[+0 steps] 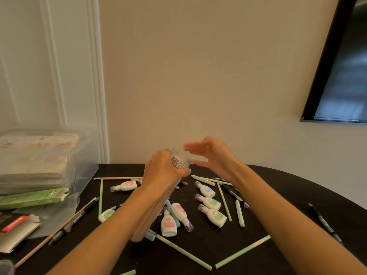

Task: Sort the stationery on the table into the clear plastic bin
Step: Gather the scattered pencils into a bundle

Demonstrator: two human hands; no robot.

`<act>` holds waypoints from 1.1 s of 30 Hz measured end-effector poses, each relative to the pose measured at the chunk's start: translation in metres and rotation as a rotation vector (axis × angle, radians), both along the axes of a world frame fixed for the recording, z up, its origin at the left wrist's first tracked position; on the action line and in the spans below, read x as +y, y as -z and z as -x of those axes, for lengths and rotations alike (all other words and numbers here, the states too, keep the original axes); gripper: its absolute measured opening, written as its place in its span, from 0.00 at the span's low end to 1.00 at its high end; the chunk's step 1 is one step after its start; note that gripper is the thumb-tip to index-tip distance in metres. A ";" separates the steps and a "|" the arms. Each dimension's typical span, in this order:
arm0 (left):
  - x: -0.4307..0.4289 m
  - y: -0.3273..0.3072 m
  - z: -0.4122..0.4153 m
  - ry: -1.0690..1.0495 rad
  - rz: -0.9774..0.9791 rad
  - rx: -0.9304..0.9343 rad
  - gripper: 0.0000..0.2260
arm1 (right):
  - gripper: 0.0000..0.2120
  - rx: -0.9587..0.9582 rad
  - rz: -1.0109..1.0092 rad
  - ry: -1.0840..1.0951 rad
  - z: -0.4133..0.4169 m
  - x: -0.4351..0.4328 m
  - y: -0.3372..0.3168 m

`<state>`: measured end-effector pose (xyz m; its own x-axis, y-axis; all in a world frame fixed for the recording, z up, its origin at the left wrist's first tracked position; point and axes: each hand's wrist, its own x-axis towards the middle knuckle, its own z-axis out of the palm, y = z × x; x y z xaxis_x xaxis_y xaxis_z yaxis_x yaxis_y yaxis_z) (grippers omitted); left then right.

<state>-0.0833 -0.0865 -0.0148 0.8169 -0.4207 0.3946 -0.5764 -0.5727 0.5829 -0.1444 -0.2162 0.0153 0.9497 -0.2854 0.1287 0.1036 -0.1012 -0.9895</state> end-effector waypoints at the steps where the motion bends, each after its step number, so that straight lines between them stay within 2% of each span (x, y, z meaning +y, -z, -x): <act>1: 0.003 0.000 -0.001 -0.006 0.025 0.007 0.26 | 0.16 -0.003 -0.032 0.024 0.000 -0.003 0.003; 4: 0.007 -0.003 0.001 -0.018 0.172 0.013 0.27 | 0.23 0.074 0.001 -0.039 0.002 -0.010 0.015; 7: 0.012 -0.010 0.002 -0.022 0.394 -0.004 0.24 | 0.29 0.167 0.239 -0.231 0.004 -0.001 0.021; 9: 0.013 -0.015 0.001 0.011 0.546 0.014 0.22 | 0.34 0.162 0.332 -0.290 0.001 0.010 0.022; 12: 0.018 -0.018 0.004 0.041 0.708 0.084 0.21 | 0.35 0.071 0.440 -0.184 -0.009 0.035 0.024; 16: 0.030 -0.009 -0.004 0.057 0.731 0.290 0.20 | 0.30 -0.049 0.551 -0.026 -0.026 0.059 0.038; 21: 0.066 0.017 -0.018 -0.039 0.435 0.200 0.28 | 0.29 -0.034 0.701 0.088 -0.040 0.072 0.055; 24: 0.091 0.028 -0.035 -0.268 0.220 0.224 0.22 | 0.29 0.019 0.835 0.168 -0.050 0.077 0.064; 26: 0.109 0.036 -0.050 -0.401 -0.111 0.175 0.15 | 0.29 0.040 0.859 0.186 -0.057 0.079 0.069; 29: 0.134 0.055 -0.067 -0.419 -0.516 0.172 0.13 | 0.28 0.054 0.893 0.169 -0.064 0.082 0.077; 31: 0.145 0.072 -0.075 -0.397 -0.635 0.186 0.13 | 0.29 0.063 0.966 0.161 -0.067 0.082 0.083; 33: 0.154 0.088 -0.084 -0.386 -0.646 0.193 0.13 | 0.31 0.075 1.056 0.145 -0.071 0.083 0.087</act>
